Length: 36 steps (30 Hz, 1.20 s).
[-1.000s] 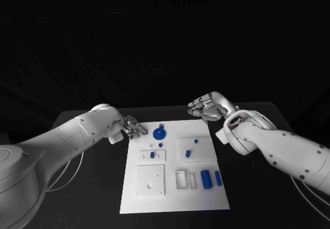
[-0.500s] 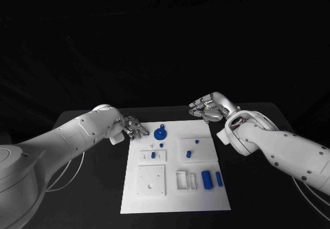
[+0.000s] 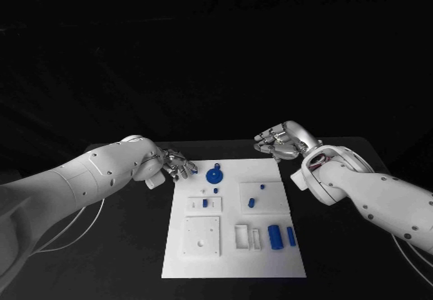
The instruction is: Assemble the parts on the task board
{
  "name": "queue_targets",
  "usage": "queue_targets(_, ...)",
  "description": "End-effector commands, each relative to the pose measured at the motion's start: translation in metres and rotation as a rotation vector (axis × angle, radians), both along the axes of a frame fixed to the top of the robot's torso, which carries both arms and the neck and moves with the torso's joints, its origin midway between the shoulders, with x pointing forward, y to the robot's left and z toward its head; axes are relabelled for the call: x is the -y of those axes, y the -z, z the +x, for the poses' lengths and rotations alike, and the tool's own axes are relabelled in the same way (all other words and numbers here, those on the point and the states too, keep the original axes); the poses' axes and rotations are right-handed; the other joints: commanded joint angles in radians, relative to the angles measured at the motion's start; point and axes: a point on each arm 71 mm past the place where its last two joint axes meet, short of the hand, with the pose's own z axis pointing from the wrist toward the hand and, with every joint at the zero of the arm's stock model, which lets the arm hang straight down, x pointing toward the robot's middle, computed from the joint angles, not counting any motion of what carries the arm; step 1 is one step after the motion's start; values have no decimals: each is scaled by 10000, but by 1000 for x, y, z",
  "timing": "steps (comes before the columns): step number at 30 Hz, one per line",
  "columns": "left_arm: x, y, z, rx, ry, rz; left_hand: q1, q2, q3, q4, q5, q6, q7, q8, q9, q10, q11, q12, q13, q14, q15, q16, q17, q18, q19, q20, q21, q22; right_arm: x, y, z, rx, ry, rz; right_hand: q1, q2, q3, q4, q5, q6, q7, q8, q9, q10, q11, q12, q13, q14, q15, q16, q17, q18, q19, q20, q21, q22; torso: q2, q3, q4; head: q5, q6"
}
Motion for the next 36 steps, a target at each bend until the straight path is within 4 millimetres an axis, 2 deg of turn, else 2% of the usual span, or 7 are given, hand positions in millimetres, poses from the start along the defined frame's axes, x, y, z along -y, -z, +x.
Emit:
queue_targets(1, -1, 0, -8, -178, -939, -47, -123, -1, 1172, -1305, 74, 310, -194, -6, 227, 497, -211, -169, -44, 92, -17, -76, 56, 8, 33, -83, 29, 175, 1, 1, 1, 1, -40, -88, -31, -44, 44, 12, 69, -45, 21, 41, 6, 69, -14, -48, -12, -24, -2, 38, -15, 169, 181, 43, -17, 357, -111, -78, 79, 128, -74)
queue_targets(7, 0, -1, -25, -225, -629, 125, -195, -66, 1130, -1310, 218, 497, -255, 42, 277, 643, -230, -165, 5, 170, -39, -102, 135, -15, 75, -105, 8, 172, 4, 3, 3, -54, 55, -108, -31, -44, 44, 12, 69, -45, 21, 41, 6, 69, -14, -48, -12, -24, -2, 38, -15, 169, 181, 43, -17, 357, -203, -136, 123, 493, -106)
queue_targets(13, -1, 0, -39, -108, -497, 328, -264, -164, 1168, -1259, 435, 583, -307, 123, 561, 659, -247, 45, 81, 263, -76, -129, 256, -45, 152, -142, -22, 172, 6, 5, 5, -117, 116, -119, -47, -46, 46, 29, 84, -47, 21, 40, 5, 64, -11, -54, -13, -31, -1, 37, -20, 164, 177, 42, -23, 357, -290, -189, 139, 1510, -96)
queue_targets(16, -1, 3, -45, -20, -466, 423, -272, -194, 1184, -1265, 530, 617, -318, 122, 589, 671, -254, 82, 87, 288, -85, -133, 286, -45, 171, -151, -20, 177, 7, 6, 6, -139, 135, -123, -47, -46, 46, 29, 84, -47, 21, 40, 5, 64, -11, -54, -13, -31, -1, 37, -20, 164, 177, 42, -23, 357, -324, -225, 166, 1742, -120)
queue_targets(19, 0, 6, -50, 159, -447, 592, -287, -205, 1200, -1262, 572, 647, -326, 118, 607, 676, -260, 121, 91, 317, -92, -143, 308, -44, 192, -158, -15, 177, 8, 7, 6, -164, 146, -131, -47, -46, 46, 29, 84, -47, 21, 40, 5, 64, -11, -54, -13, -31, -1, 37, -20, 164, 177, 42, -23, 357, -336, -245, 179, 1822, -135)
queue_targets(27, 13, 17, -65, 603, -127, 1079, -344, -269, 1192, -1192, 654, 780, -374, 144, 699, 691, -280, 401, 133, 431, -116, -119, 425, -48, 270, -174, 19, 177, 7, 8, 7, -214, 120, -134, -45, -38, 67, 26, 87, -45, 20, 41, 5, 67, -13, -56, -13, -35, -3, 39, -22, 161, 175, 40, -24, 359, -293, -222, 161, 1823, -97)
queue_targets(36, 20, 31, -75, 597, 254, 1648, -339, -320, 1172, -1125, 637, 851, -412, 204, 789, 699, -293, 565, 148, 448, -115, -62, 532, -45, 281, -166, 22, 178, 6, 8, 7, -233, 109, -124, -49, -29, 73, 32, 82, -48, 21, 41, 5, 61, -12, -60, -14, -31, -2, 40, -24, 160, 177, 40, -11, 361, -282, -207, 160, 1790, -182)
